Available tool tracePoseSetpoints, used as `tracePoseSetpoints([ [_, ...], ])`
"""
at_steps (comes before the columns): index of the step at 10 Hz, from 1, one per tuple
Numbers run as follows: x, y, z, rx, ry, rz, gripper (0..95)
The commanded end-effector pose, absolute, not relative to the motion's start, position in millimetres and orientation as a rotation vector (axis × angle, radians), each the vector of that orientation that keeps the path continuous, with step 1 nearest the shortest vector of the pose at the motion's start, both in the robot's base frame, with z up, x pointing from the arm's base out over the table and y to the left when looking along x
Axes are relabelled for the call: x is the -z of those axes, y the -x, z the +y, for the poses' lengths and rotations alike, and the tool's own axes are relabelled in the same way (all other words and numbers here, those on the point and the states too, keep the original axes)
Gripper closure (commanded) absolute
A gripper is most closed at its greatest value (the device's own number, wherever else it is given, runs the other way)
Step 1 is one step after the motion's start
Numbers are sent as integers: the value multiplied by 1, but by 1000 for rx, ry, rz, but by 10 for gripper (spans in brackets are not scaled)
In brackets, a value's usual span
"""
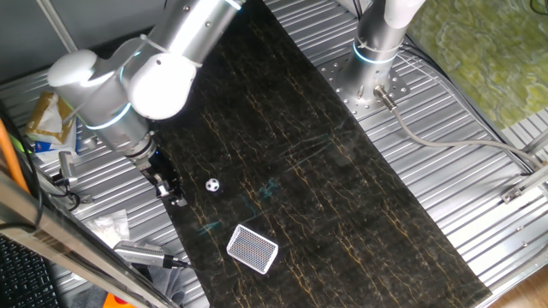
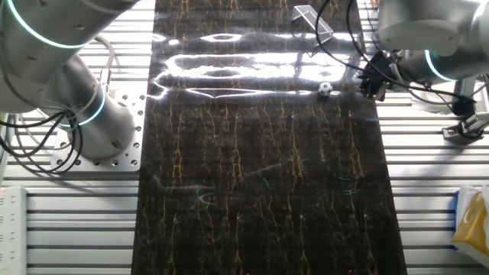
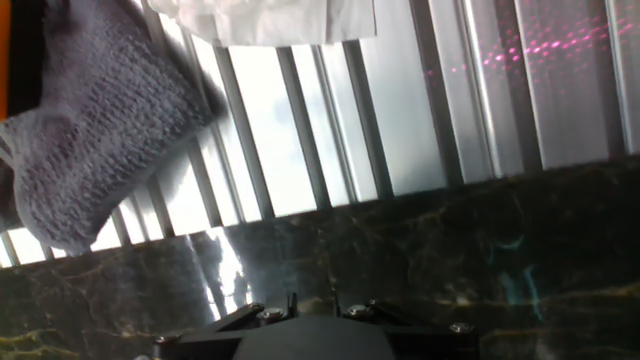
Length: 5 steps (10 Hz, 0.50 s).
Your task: Push the soccer ball into the goal
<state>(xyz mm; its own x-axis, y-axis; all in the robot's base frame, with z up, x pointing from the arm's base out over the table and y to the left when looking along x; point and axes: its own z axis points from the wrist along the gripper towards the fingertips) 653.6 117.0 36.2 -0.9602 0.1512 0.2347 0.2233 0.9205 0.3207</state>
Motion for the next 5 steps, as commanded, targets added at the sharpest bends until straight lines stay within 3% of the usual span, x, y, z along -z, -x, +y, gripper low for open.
tracePoseSetpoints([
  [1,-37,-650,114,516,289,-2879,760],
  [4,-41,-645,107,516,270,-2890,760],
  [5,-41,-645,107,427,195,-2941,760],
])
